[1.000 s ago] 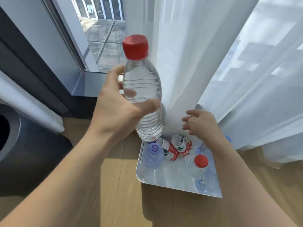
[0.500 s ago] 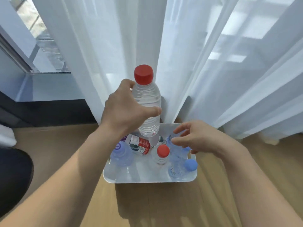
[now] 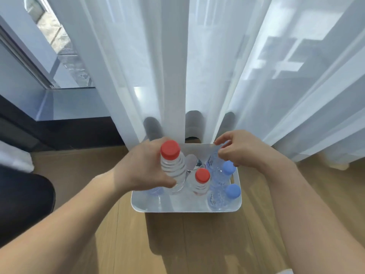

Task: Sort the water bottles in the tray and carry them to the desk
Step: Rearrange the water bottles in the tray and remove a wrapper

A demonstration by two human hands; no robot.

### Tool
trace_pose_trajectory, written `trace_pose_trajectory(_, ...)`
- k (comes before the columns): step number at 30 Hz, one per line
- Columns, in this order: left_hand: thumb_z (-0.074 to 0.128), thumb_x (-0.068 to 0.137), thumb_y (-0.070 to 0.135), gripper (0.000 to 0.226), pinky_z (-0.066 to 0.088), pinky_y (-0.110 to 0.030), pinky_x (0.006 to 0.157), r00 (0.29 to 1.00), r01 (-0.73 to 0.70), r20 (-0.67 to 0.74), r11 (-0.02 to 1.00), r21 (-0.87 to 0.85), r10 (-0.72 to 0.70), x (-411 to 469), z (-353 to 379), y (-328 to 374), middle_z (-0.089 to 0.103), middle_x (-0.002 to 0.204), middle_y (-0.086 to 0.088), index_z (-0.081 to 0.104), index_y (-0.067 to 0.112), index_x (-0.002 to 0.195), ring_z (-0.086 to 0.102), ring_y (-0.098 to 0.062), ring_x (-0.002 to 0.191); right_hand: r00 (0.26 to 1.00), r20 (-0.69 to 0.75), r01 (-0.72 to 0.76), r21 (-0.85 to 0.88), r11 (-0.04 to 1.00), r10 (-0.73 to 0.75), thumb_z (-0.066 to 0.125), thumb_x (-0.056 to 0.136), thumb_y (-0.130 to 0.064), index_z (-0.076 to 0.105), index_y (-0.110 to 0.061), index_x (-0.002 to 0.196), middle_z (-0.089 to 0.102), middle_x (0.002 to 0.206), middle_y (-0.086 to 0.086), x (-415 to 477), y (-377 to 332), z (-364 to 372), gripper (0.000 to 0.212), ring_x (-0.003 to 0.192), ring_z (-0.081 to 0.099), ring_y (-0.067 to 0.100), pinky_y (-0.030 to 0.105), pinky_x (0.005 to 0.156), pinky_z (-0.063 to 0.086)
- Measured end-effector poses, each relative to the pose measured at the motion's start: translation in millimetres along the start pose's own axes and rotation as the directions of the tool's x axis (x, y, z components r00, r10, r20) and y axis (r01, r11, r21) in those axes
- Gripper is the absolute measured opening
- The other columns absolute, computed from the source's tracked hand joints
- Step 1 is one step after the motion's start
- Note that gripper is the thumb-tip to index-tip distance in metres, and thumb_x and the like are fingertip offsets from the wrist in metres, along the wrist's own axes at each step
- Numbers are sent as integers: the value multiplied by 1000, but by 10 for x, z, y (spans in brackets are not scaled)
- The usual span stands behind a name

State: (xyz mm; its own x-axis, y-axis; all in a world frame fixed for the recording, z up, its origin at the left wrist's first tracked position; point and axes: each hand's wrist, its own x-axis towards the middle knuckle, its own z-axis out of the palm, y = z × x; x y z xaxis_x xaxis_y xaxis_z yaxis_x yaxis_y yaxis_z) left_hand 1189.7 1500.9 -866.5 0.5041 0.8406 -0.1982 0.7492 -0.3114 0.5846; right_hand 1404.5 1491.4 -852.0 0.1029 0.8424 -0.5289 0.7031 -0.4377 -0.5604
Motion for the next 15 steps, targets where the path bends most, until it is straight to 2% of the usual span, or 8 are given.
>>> trace_pose_trajectory(3,80,55,35,56,41,-22,79,995,-46,96,989,138,33,30,128,-30,64,92,5,53,22,103,56,-18,90,996,-71,-46,14,999,47,48,78,-3,67,-13,96,57,71,-3,20,94,9,28,72,52,19,30,69,48)
trace_pose_trajectory(5,79,58,41,57,35,-29,93,981,-90,190,968,233,45,26,227,-39,62,97,8,51,26,106,51,-15,93,988,-50,-151,-76,986,147,52,78,-4,66,-3,97,62,80,8,7,203,19,23,71,49,23,31,65,45)
trace_pose_trajectory(7,77,60,45,58,29,-29,101,968,-126,244,943,308,49,27,311,-80,57,103,13,49,31,109,43,-12,97,963,56,-248,-211,946,265,65,76,-14,61,-4,102,60,90,9,-44,311,86,28,74,49,23,31,68,44)
trace_pose_trajectory(10,76,62,46,60,24,-22,96,958,-113,285,920,376,1,38,357,-138,49,109,14,49,35,114,30,-8,98,916,176,-278,-371,886,361,77,68,-28,52,-13,110,56,105,3,-74,468,320,51,96,58,26,37,83,51)
trace_pose_trajectory(12,75,65,47,61,25,-25,100,946,-96,320,894,438,-55,52,368,-137,50,117,10,49,37,119,29,-10,100,915,161,-283,-402,871,371,76,68,-28,46,-13,118,56,115,4,-59,592,483,60,102,59,26,38,85,53)
trace_pose_trajectory(15,73,70,45,65,19,-36,111,910,-77,389,864,497,-143,82,345,-96,50,128,8,46,38,129,36,-16,120,954,74,-236,-409,881,290,69,74,-25,43,-14,118,58,114,6,-50,753,626,52,96,60,24,31,72,48)
